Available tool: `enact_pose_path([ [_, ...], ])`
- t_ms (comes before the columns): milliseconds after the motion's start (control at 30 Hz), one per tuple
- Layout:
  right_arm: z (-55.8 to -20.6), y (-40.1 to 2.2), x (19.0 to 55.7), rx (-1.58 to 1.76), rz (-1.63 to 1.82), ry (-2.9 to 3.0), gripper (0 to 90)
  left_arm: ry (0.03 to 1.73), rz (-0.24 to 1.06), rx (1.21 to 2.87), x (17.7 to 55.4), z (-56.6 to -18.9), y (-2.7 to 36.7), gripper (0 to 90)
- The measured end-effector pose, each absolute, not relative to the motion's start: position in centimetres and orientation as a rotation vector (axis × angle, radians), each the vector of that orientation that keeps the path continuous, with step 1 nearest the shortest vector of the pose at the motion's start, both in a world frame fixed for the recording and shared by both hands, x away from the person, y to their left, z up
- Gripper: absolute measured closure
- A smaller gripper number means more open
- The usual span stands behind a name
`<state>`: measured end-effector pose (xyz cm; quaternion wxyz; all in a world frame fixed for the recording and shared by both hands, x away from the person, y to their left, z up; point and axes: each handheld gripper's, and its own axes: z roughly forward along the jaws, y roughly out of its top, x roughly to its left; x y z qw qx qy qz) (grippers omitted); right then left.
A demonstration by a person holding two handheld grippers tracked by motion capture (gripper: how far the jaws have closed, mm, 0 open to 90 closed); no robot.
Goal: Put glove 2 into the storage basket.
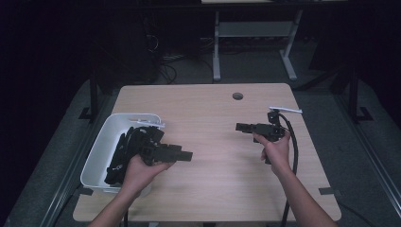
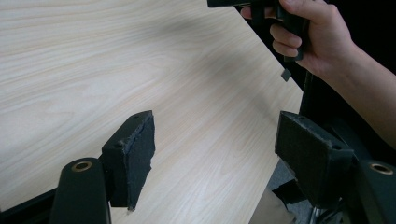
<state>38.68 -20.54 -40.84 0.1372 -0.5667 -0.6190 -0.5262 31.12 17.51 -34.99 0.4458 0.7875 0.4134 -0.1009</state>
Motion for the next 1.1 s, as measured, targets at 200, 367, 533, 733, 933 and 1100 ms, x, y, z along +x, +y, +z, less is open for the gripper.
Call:
enact_pose_path([
  [200, -41.1, -21.3, 38.4, -1.658, -1.523, -1.778, 42.4, 1.014, -0.25, 1.957, 31.2, -35.1, 17.0, 28.3],
  [367, -41.4, -21.8, 38.2, -1.664, -1.524, -1.778, 42.4, 1.009, -0.266, 1.961, 31.2, -35.5, 16.4, 28.1],
  [533, -41.7, -22.3, 38.0, -1.675, -1.52, -1.769, 42.4, 1.005, -0.271, 1.962, 31.2, -35.8, 16.1, 28.0],
  [733, -42.0, -23.1, 37.6, -1.684, -1.519, -1.77, 41.9, 0.998, -0.267, 1.969, 31.1, -36.0, 15.7, 27.6],
  [933, -42.0, -23.7, 37.3, -1.689, -1.523, -1.767, 41.8, 0.994, -0.269, 1.964, 31.1, -36.2, 15.2, 27.1],
  [1100, -42.6, -24.2, 36.8, -1.683, -1.501, -1.791, 41.5, 0.991, -0.272, 1.975, 31.0, -36.4, 14.8, 27.0],
])
